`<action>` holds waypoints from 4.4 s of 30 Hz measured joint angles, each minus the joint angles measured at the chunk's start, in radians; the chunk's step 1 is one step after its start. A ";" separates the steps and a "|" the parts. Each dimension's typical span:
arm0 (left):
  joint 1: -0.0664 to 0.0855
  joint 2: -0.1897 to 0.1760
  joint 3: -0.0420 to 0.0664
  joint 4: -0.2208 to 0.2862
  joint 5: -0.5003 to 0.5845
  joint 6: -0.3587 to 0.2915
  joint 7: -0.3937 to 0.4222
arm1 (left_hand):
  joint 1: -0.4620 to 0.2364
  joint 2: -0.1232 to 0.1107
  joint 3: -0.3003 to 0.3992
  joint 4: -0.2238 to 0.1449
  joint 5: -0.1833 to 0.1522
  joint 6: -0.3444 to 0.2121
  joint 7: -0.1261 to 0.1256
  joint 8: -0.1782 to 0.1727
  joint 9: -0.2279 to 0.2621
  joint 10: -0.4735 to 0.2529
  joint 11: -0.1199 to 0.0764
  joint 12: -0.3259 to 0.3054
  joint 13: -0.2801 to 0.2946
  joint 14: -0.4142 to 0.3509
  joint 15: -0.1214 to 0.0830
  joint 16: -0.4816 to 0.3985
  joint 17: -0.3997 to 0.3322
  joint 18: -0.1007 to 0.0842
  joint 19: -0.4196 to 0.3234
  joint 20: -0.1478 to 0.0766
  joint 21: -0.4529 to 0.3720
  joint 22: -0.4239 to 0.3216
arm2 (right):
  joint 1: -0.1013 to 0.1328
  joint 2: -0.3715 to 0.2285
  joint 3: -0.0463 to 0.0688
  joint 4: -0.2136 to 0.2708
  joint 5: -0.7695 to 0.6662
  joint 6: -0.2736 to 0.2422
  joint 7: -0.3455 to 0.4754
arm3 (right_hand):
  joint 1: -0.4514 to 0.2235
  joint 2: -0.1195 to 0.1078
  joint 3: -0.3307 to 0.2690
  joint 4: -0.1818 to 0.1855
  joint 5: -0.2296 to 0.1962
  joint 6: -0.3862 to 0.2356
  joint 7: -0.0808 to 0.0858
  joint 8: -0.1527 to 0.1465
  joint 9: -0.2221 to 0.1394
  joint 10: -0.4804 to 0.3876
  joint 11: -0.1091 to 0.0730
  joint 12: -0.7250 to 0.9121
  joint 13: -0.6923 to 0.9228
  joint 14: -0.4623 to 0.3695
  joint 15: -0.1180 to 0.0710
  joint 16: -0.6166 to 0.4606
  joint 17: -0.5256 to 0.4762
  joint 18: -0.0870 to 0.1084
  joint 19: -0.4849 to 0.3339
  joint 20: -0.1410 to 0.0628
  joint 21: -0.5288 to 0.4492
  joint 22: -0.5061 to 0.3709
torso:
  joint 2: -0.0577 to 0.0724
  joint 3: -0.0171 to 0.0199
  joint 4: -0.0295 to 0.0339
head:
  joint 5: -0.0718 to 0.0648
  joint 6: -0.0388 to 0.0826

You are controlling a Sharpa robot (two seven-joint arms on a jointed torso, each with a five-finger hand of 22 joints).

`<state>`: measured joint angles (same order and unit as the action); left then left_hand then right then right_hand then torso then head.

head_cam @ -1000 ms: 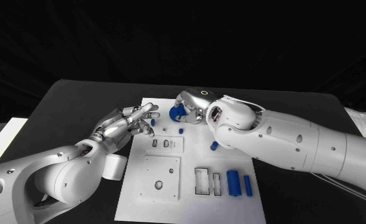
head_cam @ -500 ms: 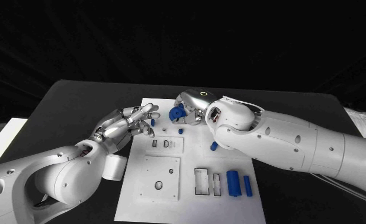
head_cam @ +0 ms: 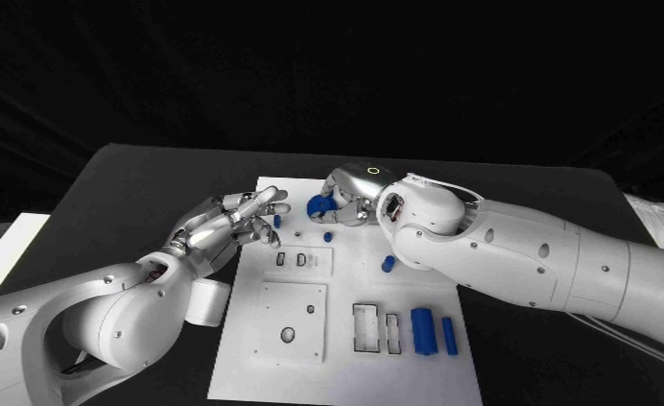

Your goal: Assemble the parts on the task board

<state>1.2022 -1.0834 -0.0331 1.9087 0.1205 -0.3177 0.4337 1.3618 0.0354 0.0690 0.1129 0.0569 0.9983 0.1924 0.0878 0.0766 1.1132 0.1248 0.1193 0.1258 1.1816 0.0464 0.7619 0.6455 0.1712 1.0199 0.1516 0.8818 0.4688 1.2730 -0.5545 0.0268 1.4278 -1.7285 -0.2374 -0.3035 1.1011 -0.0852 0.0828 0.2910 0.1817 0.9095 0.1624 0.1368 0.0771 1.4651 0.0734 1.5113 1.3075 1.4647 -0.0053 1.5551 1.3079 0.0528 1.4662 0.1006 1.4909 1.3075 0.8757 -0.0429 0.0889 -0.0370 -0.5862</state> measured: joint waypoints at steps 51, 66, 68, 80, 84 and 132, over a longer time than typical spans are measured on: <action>-0.001 0.035 0.000 -0.065 0.000 0.009 0.001 | 0.000 0.000 0.003 -0.003 0.000 0.000 0.000 0.000 0.000 -0.004 0.004 0.000 0.000 0.000 0.000 0.000 0.000 0.000 -0.004 0.004 0.000 0.000 | -0.087 -0.476 0.002 0.050 0.612 -0.133 0.529 | 0.278 -0.007 0.013 -0.225 0.039 0.012 0.002 -0.052 -0.005 0.000 0.000 -0.031 0.001 0.000 0.000 -0.015 0.000 0.000 0.000 0.000 -0.002 0.000 | -0.022 0.0407 -0.0474 | -0.008 0.024; -0.001 0.040 -0.001 -0.073 0.000 0.012 0.001 | 0.000 0.000 0.003 -0.003 0.000 0.000 0.000 0.000 0.000 -0.004 0.004 0.000 0.000 0.000 0.000 0.000 0.000 0.000 -0.004 0.004 0.000 0.000 | -0.094 -0.428 0.003 0.021 0.576 -0.127 0.493 | 0.275 -0.003 0.013 -0.225 0.039 0.007 0.007 -0.056 -0.005 0.000 0.000 -0.026 0.000 0.000 0.000 -0.012 -0.001 0.000 0.000 0.000 -0.002 0.000 | -0.020 0.0427 -0.0468 | -0.010 0.014; -0.001 0.040 -0.001 -0.073 0.000 0.013 0.001 | 0.000 0.000 0.003 -0.003 0.000 0.000 0.000 0.000 0.000 -0.004 0.004 0.000 0.000 0.000 0.000 0.000 0.000 0.000 -0.004 0.004 0.000 0.000 | -0.094 -0.422 0.003 0.016 0.572 -0.127 0.487 | 0.267 0.004 0.013 -0.225 0.039 0.007 0.007 -0.056 -0.005 0.000 0.000 -0.025 0.000 0.000 0.000 -0.007 0.000 0.000 0.000 0.000 -0.002 0.000 | -0.020 0.0427 -0.0468 | -0.009 0.013; -0.001 0.041 -0.001 -0.072 0.000 0.015 0.000 | 0.000 0.000 0.003 -0.003 0.000 0.000 0.000 0.000 0.000 -0.004 0.004 0.000 0.000 0.000 0.000 0.000 0.000 0.000 -0.004 0.004 0.000 0.000 | -0.095 -0.392 0.003 -0.003 0.560 -0.132 0.449 | 0.257 0.028 0.013 -0.225 0.039 0.013 0.001 -0.056 -0.002 0.000 0.000 -0.013 0.000 0.000 0.000 -0.007 0.000 0.000 0.000 0.000 0.003 0.000 | -0.020 0.0427 -0.0462 | -0.007 0.010; -0.001 0.041 -0.001 -0.072 0.000 0.016 0.000 | 0.000 0.000 0.003 -0.003 0.000 0.000 0.000 0.000 0.000 -0.004 0.004 0.000 0.000 0.000 0.000 0.000 0.000 0.000 -0.004 0.004 0.000 0.000 | -0.095 -0.386 0.003 -0.007 0.559 -0.133 0.440 | 0.257 0.038 0.019 -0.225 0.039 0.017 0.005 -0.056 -0.002 0.000 0.000 -0.011 0.000 0.000 0.000 -0.007 0.000 0.000 0.000 0.000 0.003 0.000 | -0.020 0.0427 -0.0462 | -0.006 0.010; -0.001 0.039 -0.001 -0.090 0.000 0.021 0.000 | 0.000 0.000 0.003 -0.003 0.000 0.000 0.000 0.000 0.000 -0.004 0.004 0.000 0.000 0.000 0.000 0.000 0.000 0.000 -0.007 0.000 0.000 0.000 | -0.060 -0.365 0.030 0.149 0.560 -0.202 0.410 | 0.270 0.104 0.141 -0.282 0.006 0.150 -0.029 -0.012 0.017 -0.002 -0.031 0.025 0.000 0.000 -0.022 0.000 0.000 -0.011 -0.002 -0.020 0.012 0.000 | -0.026 0.0371 -0.0433 | -0.001 0.005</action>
<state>1.2012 -1.0447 -0.0338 1.8190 0.1205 -0.2969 0.4336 1.3618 0.0354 0.0717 0.1102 0.0569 0.9983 0.1923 0.0880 0.0769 1.1096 0.1284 0.1193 0.1257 1.1816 0.0464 0.7619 0.6455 0.1711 1.0128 0.1515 0.8818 0.4688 1.2133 -0.9194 0.0569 1.5769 -1.1687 -0.4392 0.1062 1.3708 0.0192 0.2242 0.0093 0.1877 1.0598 0.1332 0.1248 0.0941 1.4633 0.0428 1.5363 1.3075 1.4648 -0.0270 1.5552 1.3075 0.0419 1.4643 0.0804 1.5025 1.3079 0.8494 -0.0058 0.0455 -0.0383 -0.5807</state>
